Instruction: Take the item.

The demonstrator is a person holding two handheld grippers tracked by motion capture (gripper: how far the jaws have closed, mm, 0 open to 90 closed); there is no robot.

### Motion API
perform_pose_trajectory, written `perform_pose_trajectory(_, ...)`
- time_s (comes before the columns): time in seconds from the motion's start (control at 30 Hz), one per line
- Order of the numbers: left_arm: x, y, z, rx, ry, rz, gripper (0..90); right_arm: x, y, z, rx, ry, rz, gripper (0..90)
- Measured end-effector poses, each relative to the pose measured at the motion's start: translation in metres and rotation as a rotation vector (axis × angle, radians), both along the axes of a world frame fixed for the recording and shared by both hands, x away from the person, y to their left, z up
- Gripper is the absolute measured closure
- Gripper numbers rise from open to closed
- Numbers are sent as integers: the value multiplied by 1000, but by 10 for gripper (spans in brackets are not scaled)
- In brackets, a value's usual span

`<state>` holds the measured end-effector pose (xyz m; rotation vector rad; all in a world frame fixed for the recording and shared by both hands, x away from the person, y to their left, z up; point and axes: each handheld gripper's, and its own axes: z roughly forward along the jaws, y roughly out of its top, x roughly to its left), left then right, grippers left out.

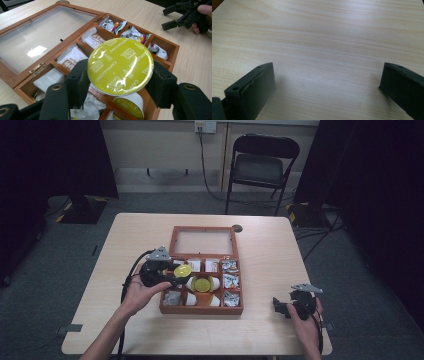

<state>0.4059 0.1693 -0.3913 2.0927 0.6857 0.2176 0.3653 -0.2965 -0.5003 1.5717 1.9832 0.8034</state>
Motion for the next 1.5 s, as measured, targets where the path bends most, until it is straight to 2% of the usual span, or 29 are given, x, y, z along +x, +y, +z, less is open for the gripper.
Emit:
perform_pose_trajectory(0.33,4,12,1,-17,3,27,401,0,0,0,0,0,0,0)
perform_pose_trajectory(0.4,5,14,0,6,-1,38,401,0,0,0,0,0,0,0)
perform_pose_trajectory(0.77,10,28,2,-21,-2,72,401,0,0,0,-1,-1,1,0)
perform_pose_trajectory(1.1,16,47,6,-59,-24,134,401,0,0,0,-2,-2,3,0)
perform_pose_trajectory(1.5,28,70,-2,-72,-2,201,401,0,0,0,-1,-2,3,0)
